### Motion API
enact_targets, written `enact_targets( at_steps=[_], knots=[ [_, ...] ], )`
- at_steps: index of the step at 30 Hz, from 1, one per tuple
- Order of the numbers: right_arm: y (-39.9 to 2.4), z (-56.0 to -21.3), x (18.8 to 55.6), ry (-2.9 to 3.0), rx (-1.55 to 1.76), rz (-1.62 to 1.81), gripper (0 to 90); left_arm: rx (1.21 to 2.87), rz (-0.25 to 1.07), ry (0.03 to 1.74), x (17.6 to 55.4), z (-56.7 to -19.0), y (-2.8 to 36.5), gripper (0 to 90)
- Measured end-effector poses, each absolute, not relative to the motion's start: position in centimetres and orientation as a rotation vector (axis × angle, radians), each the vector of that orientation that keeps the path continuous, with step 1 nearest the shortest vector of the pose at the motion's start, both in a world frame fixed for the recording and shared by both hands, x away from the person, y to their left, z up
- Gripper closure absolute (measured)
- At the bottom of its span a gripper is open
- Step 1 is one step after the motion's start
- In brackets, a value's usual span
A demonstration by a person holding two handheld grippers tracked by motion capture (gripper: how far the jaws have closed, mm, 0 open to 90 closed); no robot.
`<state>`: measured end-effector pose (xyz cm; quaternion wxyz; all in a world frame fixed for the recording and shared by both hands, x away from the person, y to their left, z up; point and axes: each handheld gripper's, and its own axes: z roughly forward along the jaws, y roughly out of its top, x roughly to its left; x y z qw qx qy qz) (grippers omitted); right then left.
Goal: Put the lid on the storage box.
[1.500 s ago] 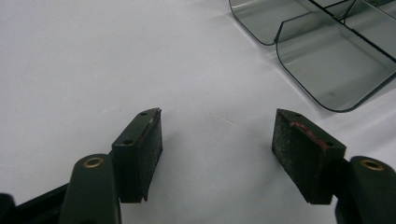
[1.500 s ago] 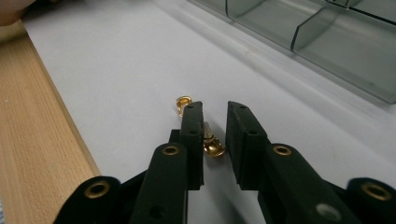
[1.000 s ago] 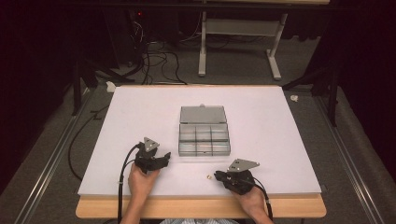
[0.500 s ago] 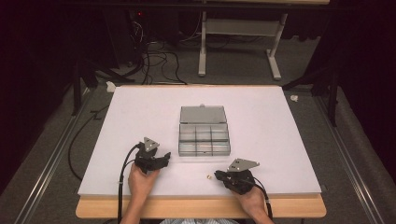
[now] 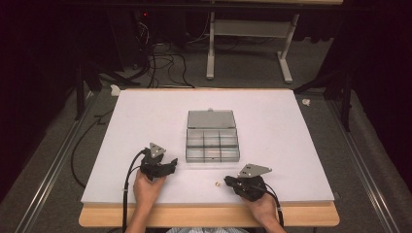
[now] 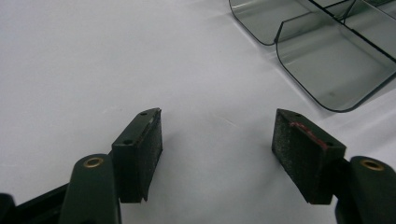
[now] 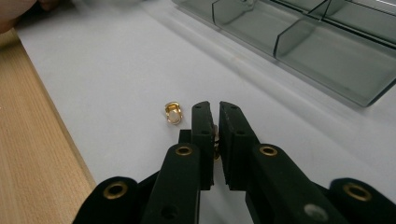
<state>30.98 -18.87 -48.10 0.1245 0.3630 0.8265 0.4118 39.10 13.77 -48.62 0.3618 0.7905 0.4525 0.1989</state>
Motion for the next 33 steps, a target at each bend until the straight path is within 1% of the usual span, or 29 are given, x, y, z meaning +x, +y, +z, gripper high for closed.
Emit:
enact_targets(
  at_steps=[33],
  knots=[
    [-20.4, -45.9, 32.1, 2.356, 1.070, 1.208, 86.3, 2.036, 0.514, 1.166, 39.1, -48.6, 13.8, 33.4]
  ],
)
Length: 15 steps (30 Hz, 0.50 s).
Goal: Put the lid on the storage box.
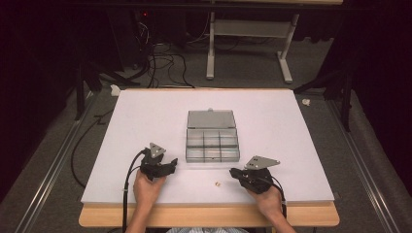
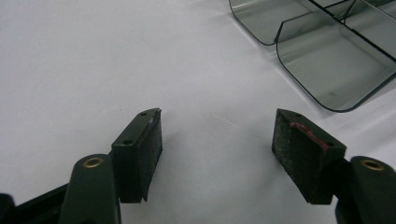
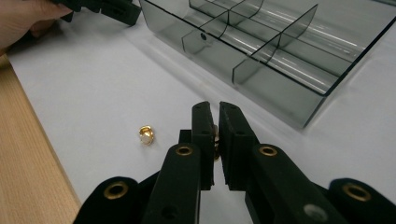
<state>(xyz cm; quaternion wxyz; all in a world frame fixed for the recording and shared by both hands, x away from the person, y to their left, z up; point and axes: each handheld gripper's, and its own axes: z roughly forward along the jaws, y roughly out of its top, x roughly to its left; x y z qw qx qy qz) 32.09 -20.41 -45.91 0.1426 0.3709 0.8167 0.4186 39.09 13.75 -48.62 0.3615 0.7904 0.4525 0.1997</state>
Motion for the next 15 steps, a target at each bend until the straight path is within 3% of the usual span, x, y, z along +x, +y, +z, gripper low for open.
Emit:
enact_targets(
  at_steps=[15],
  knots=[
    [-21.8, -44.2, 33.2, 2.309, 1.101, 1.238, 86.3, 2.036, 0.517, 1.166, 39.1, -48.6, 13.7, 33.3]
  ],
)
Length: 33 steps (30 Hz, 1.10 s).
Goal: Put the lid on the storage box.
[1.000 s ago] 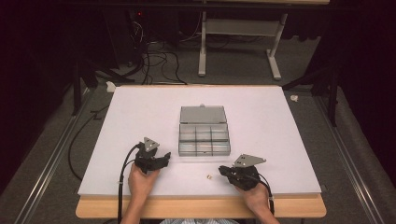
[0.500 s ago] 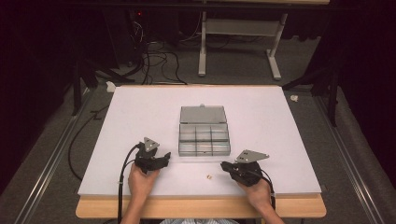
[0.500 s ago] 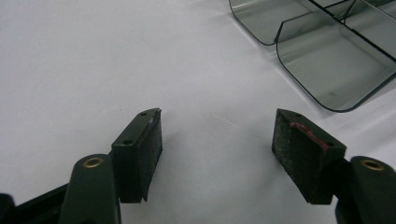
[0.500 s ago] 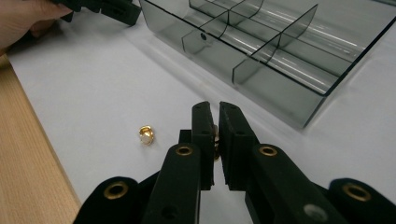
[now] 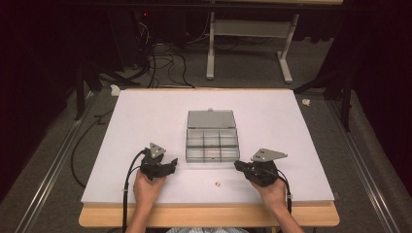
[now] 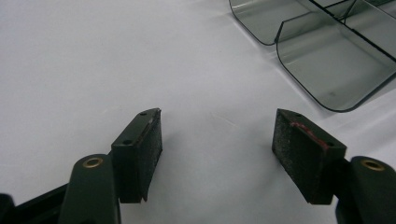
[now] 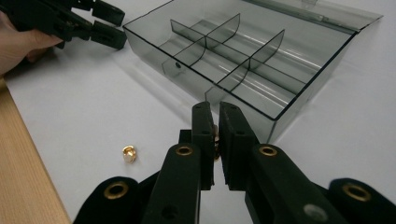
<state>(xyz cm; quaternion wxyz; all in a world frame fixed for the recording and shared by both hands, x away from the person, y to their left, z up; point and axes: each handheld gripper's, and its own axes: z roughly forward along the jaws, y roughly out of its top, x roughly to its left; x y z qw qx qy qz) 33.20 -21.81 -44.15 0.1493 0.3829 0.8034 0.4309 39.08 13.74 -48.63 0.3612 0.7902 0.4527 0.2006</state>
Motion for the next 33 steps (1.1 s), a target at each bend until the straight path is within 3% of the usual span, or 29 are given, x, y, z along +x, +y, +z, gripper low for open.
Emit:
enact_targets(
  at_steps=[17, 33],
  knots=[
    [-22.7, -42.2, 36.0, 2.290, 1.133, 1.253, 86.4, 2.036, 0.517, 1.166, 39.1, -48.6, 13.7, 33.3],
    [-21.9, -42.8, 38.6, 2.304, 1.182, 1.231, 86.3, 2.035, 0.516, 1.166, 39.1, -48.6, 13.7, 33.3]
  ],
)
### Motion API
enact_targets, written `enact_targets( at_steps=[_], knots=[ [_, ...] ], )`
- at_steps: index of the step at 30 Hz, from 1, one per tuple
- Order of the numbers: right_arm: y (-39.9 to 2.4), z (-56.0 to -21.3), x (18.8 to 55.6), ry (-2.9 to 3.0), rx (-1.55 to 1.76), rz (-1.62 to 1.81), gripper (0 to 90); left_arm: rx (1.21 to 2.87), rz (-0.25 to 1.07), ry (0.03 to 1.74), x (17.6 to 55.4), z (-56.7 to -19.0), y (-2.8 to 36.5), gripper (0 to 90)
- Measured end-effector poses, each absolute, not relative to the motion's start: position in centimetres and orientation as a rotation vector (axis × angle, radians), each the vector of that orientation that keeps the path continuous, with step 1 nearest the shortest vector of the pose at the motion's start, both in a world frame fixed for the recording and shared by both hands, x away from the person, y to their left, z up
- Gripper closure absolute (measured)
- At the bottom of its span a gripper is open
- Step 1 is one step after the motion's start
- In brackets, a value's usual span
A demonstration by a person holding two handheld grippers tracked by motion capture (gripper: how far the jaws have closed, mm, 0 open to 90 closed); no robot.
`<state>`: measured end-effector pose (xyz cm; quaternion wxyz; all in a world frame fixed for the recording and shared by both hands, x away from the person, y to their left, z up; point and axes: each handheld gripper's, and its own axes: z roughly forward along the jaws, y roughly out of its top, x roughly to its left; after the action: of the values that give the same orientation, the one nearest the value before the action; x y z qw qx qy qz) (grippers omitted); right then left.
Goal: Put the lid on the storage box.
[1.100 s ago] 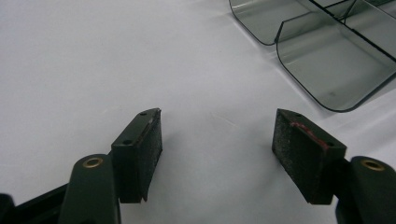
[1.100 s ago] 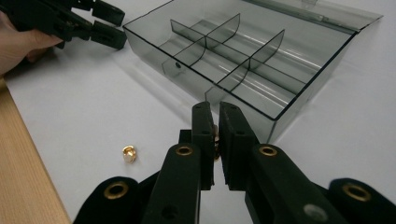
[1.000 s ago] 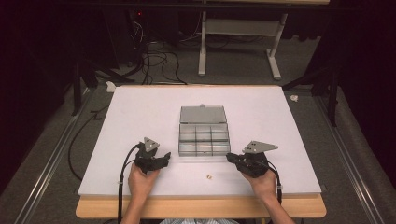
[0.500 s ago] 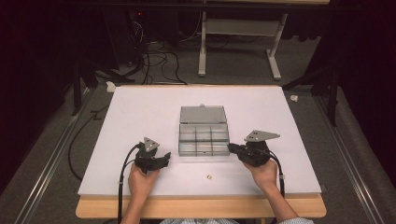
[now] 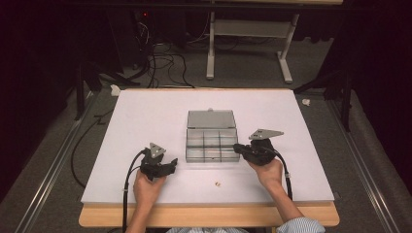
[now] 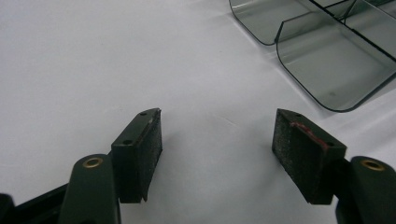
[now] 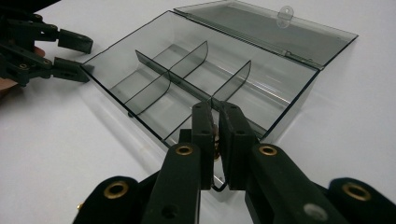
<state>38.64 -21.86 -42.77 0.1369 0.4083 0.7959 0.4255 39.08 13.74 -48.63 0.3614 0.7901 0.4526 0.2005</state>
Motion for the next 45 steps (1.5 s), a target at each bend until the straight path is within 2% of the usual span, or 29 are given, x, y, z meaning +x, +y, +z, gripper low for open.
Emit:
enact_targets(
  at_steps=[45],
  knots=[
    [-20.0, -45.1, 41.3, 2.389, 1.213, 1.087, 85.8, 2.036, 0.515, 1.166, 39.1, -48.6, 13.7, 33.3]
  ],
)
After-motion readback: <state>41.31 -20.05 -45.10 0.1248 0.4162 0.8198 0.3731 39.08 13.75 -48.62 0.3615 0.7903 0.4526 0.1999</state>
